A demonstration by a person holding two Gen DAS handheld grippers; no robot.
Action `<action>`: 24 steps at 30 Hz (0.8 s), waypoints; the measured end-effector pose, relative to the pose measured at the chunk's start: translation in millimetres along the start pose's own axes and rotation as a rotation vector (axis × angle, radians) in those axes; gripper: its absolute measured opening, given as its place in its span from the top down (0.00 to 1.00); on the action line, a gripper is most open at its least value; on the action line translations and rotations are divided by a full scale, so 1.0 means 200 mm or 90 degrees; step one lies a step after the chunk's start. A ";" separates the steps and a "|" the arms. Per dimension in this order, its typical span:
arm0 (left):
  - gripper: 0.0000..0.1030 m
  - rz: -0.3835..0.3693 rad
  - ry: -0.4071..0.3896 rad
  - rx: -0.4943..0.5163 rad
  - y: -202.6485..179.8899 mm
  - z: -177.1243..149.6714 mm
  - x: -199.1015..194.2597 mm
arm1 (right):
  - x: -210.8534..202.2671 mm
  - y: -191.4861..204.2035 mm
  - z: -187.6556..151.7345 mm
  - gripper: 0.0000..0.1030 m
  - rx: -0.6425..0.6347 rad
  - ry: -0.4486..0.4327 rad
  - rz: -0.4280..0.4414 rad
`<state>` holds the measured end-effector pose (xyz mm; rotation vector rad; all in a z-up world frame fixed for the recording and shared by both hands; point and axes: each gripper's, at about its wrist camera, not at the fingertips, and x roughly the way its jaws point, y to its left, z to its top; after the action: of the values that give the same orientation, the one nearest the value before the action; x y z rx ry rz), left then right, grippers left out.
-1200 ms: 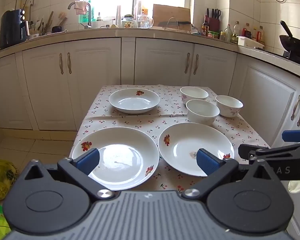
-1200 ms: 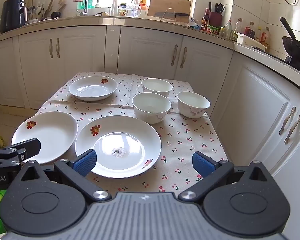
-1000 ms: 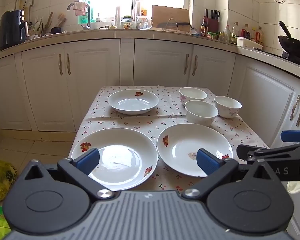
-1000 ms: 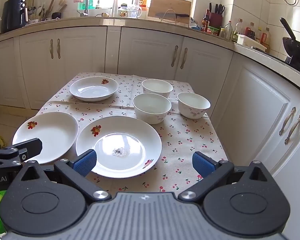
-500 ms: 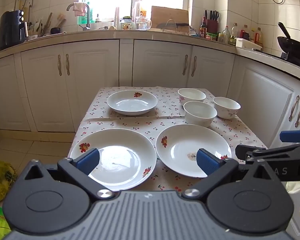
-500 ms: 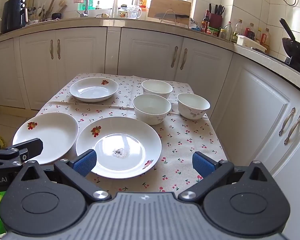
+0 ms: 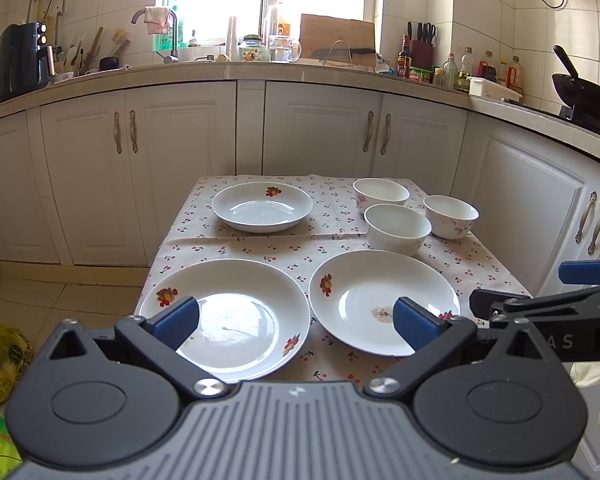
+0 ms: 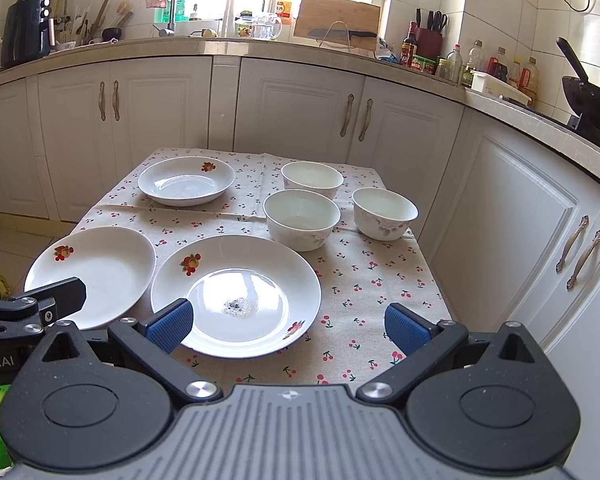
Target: Organize plates and bowls
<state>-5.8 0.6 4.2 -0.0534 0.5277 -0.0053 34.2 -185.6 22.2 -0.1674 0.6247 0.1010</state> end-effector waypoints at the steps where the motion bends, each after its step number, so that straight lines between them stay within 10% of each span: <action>1: 0.01 0.000 0.000 0.000 0.00 0.00 0.00 | 0.00 0.00 0.00 0.00 0.000 0.000 0.000; 24: 0.01 -0.002 -0.001 0.000 0.00 0.00 0.00 | 0.01 0.00 0.00 0.00 -0.001 -0.003 -0.001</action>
<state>-5.8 -0.3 5.3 -0.0543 0.5254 -0.0076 35.1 -186.6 20.6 -0.1684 0.6201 0.1003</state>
